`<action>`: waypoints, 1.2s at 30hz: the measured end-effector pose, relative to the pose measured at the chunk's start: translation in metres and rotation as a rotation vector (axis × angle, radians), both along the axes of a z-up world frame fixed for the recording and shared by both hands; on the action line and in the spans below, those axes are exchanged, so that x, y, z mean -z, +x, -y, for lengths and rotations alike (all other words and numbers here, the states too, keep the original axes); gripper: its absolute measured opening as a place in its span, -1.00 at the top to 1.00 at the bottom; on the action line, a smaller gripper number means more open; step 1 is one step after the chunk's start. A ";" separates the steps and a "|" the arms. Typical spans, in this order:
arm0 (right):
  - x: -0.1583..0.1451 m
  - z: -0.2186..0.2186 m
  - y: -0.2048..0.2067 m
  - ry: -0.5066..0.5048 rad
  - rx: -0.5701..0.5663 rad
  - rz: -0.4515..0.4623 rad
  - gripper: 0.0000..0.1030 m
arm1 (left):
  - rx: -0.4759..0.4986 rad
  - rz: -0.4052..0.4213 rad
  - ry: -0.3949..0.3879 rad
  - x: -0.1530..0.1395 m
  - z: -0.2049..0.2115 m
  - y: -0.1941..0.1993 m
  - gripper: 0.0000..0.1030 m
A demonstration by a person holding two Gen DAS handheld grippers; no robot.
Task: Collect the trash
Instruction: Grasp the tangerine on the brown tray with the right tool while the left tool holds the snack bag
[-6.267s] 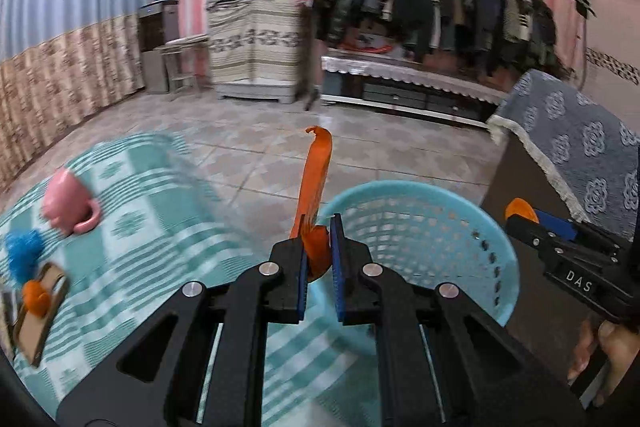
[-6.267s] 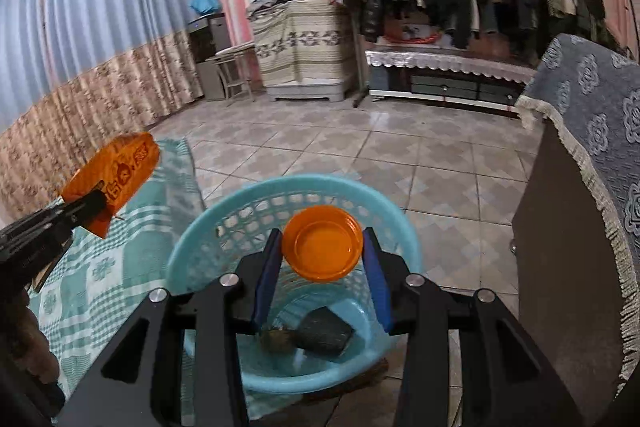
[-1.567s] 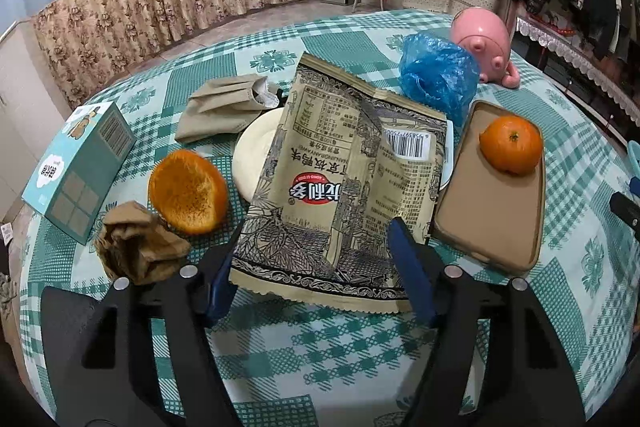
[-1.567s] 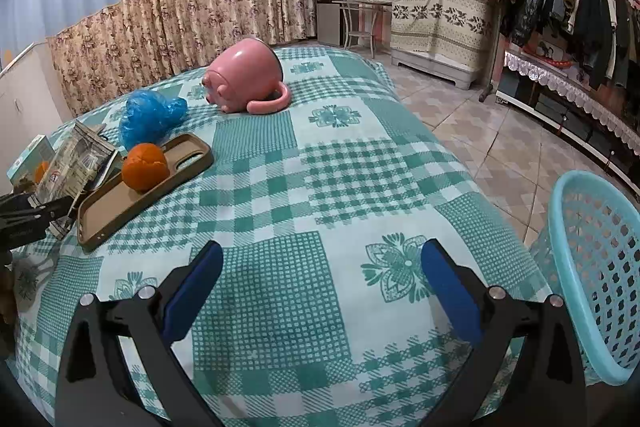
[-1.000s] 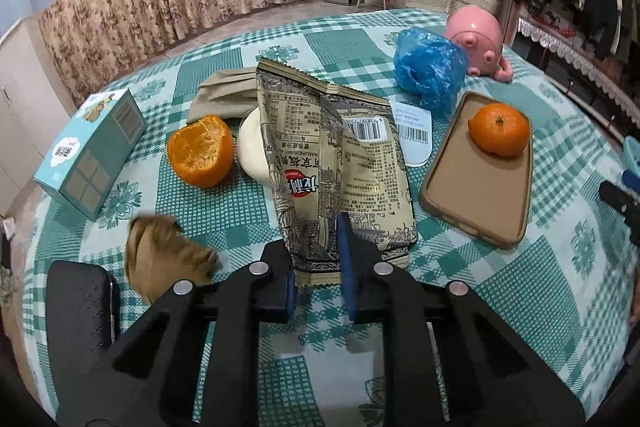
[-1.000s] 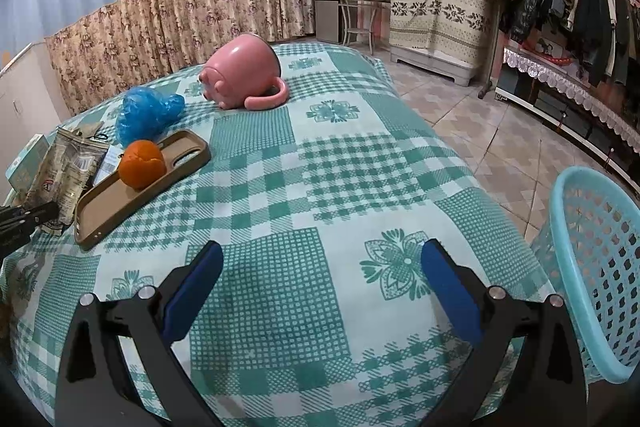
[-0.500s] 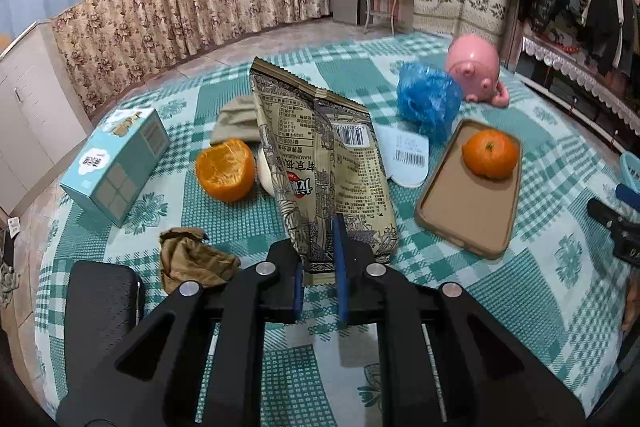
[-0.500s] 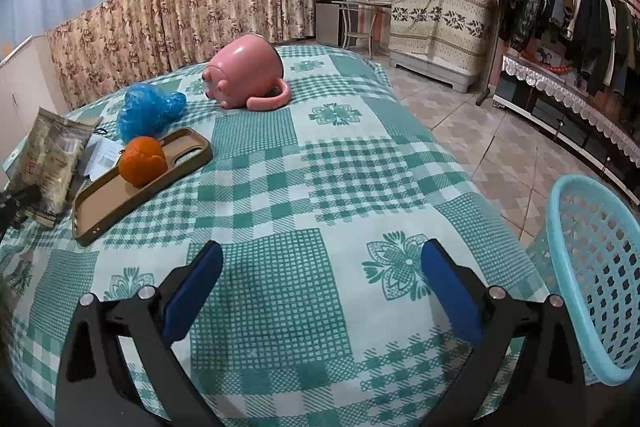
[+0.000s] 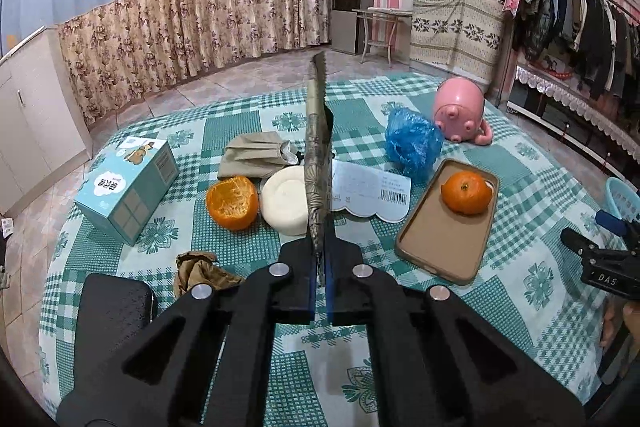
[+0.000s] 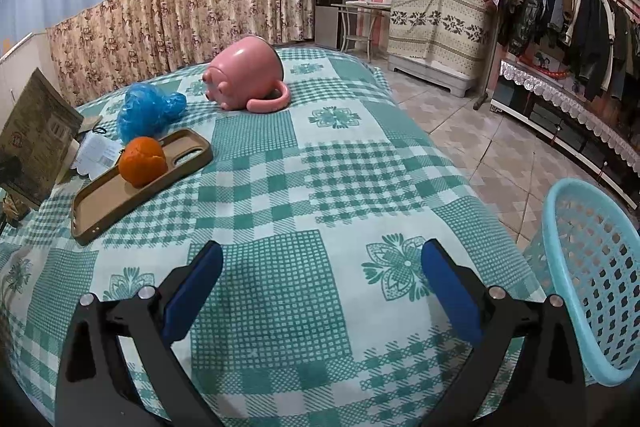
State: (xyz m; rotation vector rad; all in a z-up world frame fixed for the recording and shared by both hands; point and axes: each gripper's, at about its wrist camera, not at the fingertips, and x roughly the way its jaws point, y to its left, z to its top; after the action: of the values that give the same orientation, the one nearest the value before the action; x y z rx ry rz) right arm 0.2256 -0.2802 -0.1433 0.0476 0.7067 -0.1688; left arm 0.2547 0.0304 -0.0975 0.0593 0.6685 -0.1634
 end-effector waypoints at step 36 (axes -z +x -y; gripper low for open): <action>-0.022 -0.091 0.060 -0.079 -0.189 0.023 -0.88 | -0.097 0.037 -0.043 -0.006 -0.055 0.014 0.99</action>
State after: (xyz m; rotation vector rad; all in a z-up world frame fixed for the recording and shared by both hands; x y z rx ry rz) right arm 0.2853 -0.1893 -0.1217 -0.0927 0.6765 -0.0154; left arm 0.2692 0.0859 -0.0911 -0.0117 0.6296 -0.0829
